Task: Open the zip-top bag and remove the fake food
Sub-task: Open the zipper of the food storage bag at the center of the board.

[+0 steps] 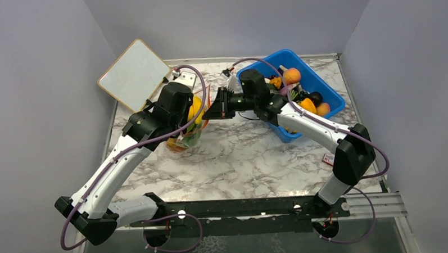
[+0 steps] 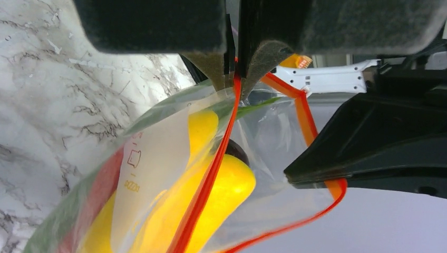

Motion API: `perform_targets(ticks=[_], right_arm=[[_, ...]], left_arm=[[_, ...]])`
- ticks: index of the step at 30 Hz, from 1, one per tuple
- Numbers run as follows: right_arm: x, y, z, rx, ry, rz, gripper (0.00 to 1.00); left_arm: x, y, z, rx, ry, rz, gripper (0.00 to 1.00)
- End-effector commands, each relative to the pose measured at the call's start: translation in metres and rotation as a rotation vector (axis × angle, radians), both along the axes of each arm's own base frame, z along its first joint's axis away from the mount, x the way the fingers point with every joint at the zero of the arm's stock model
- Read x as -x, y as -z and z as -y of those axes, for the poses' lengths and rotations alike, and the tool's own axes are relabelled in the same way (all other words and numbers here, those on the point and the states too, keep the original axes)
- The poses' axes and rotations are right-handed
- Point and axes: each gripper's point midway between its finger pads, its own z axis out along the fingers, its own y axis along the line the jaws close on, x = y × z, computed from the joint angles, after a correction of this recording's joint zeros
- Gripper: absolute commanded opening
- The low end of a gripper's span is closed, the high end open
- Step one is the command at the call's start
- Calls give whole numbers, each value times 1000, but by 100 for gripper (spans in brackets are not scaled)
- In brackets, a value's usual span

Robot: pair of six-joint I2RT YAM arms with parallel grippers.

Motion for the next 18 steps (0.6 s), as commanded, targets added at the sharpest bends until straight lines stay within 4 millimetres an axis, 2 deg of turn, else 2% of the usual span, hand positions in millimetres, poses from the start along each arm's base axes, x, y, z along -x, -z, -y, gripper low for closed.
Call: perform_targets(ticks=[1,4,7,9,13,14,16,18], right_arm=[[14,53,10,59,-29,-57,1],[26,119,35,140,39,-164,1],[39,157,53,177,68,-221,1],[44,168,61,214,74,-235,1],[44,179,85,289,173,-214,6],[45,178,89,291,198,-212,10],[47,174,97,281,239,-206,25],[49,169,106,269,281,-192,33]], left_arm=[[11,32,33,56,158,-135,0],[20,72,58,129,203,-267,0],[25,98,79,214,223,-333,0],[24,100,90,250,218,-328,0],[25,87,108,280,246,-283,0],[26,87,112,280,257,-282,0],[30,91,117,268,278,-292,0],[33,93,121,260,291,-299,0]])
